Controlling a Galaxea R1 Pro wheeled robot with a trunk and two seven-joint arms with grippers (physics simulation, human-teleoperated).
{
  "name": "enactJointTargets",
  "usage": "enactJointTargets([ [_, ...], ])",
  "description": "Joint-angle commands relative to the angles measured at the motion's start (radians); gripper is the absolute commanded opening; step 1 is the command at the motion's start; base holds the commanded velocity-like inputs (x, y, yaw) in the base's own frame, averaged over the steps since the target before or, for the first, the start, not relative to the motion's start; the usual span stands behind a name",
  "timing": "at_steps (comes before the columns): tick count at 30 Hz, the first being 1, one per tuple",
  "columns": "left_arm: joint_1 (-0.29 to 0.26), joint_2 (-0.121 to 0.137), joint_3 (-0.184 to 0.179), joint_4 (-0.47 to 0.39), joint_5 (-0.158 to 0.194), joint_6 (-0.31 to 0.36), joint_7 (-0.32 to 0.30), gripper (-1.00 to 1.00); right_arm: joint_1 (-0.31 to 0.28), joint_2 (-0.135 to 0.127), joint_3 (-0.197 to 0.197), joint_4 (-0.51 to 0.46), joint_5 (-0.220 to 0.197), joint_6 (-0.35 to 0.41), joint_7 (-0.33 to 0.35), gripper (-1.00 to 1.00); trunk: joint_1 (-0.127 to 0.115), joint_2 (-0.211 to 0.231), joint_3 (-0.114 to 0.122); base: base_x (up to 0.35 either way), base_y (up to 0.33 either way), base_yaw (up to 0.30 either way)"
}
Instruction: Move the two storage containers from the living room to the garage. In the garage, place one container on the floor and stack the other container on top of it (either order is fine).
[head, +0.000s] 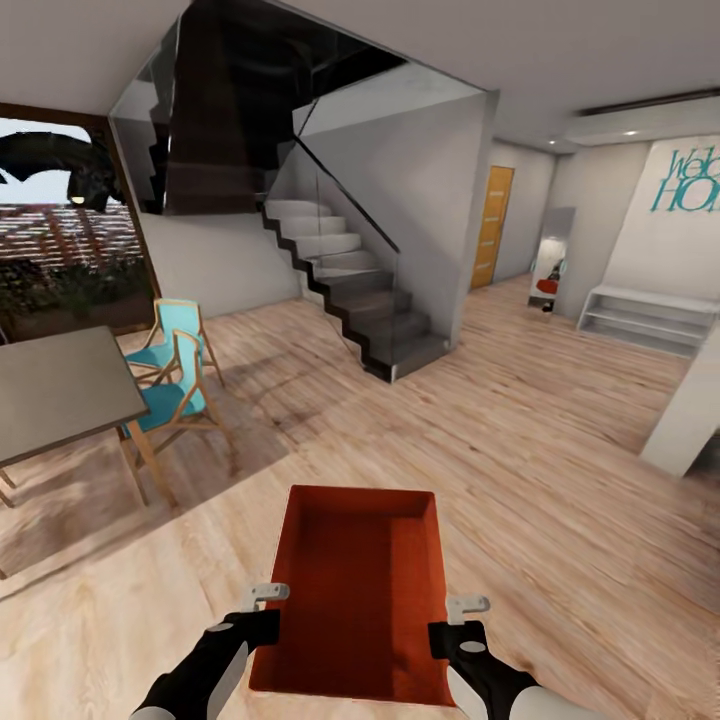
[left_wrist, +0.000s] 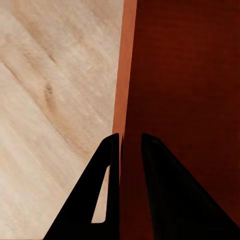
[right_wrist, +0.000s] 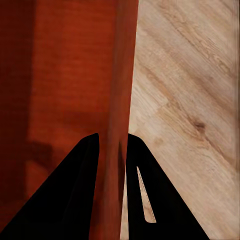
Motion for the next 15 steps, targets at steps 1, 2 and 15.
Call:
enactJointTargets([
  [1,0.000,0.001,-0.007,-0.006,-0.008,0.007,0.010,-1.00,-0.001,0.000,0.017,0.022,-0.024,0.012,-0.006,-1.00,0.001,-0.002,-0.002,0.299,0.000,-0.287],
  [2,0.000,0.001,-0.007,-0.007,-0.008,0.007,0.010,-1.00,-0.001,0.000,0.017,0.022,-0.024,0.012,-0.006,-1.00,0.001,-0.002,-0.002,0.295,0.000,-0.287],
  [15,0.000,0.001,-0.006,-0.005,-0.008,0.007,0.012,-1.00,-0.001,0.000,0.017,0.021,-0.024,0.012,-0.005,-1.00,0.001,-0.002,-0.002,0.236,0.000,-0.288],
])
